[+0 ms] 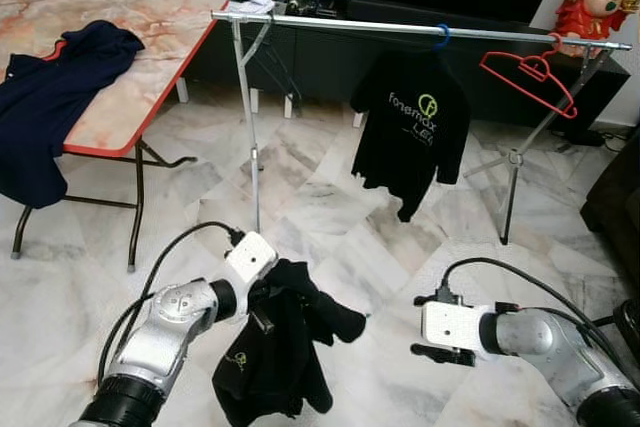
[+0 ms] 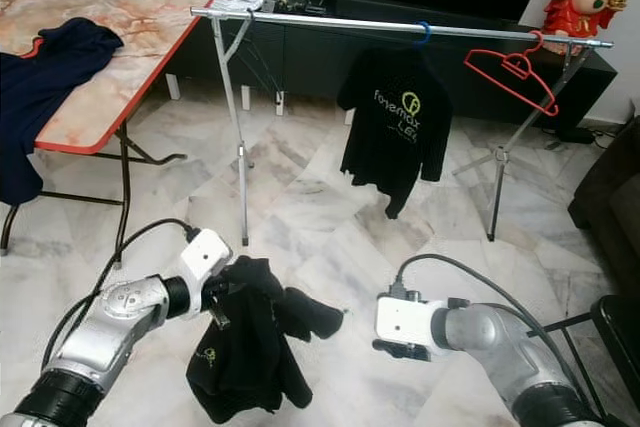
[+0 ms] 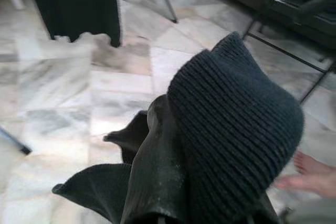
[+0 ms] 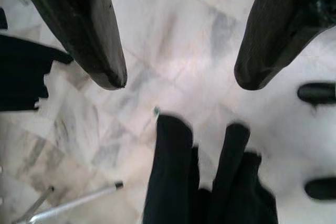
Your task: Hang hanger
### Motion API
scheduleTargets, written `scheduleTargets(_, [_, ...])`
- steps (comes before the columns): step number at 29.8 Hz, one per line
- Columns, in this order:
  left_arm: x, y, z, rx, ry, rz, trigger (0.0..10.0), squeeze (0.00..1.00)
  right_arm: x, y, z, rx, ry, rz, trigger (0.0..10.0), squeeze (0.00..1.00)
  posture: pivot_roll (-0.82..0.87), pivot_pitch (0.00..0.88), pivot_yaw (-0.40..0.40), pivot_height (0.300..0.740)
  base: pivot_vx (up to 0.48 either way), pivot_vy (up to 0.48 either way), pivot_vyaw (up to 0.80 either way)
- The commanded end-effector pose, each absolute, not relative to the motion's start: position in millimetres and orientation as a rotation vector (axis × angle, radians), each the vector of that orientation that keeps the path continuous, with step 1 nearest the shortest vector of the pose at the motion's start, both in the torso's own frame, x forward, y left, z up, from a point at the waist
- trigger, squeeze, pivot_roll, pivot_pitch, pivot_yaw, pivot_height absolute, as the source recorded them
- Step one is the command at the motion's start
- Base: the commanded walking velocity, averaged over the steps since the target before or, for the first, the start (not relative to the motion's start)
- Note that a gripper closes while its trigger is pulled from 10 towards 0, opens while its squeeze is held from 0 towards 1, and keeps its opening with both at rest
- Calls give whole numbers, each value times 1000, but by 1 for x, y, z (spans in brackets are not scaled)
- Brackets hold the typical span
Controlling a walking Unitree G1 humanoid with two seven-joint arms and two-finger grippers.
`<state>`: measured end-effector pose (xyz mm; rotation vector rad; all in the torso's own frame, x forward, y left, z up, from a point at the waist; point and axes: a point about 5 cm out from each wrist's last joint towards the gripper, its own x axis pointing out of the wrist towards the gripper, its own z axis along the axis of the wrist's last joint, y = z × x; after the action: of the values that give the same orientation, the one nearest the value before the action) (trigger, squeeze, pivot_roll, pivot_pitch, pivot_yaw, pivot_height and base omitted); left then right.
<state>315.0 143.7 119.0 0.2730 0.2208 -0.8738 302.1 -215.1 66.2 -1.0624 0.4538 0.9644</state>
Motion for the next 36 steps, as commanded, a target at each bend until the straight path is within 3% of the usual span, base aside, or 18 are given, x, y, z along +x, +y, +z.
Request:
scheduleTargets(1, [314,140,141,261,159,-956,0,0,293,-226,55,-1112,502,957,10000,0,18,94,-82,740,0,0,0])
scheduleTargets(7, [299,145,158,288,192,-1142,0,0,291,-222,47,-1100,483,934,10000,0,20,95,-76,740,0,0,0])
scheduleTargets(20, [295,151,181,311,168,-1218,0,0,265,-223,19,-1182,517,1050,10000,0,23,103,-76,740,0,0,0])
scheduleTargets(36, [292,144,236,190,-42,-1258,0,0,240,-215,-29,-1042,625,791,10000,0,35,110,-74,740,0,0,0])
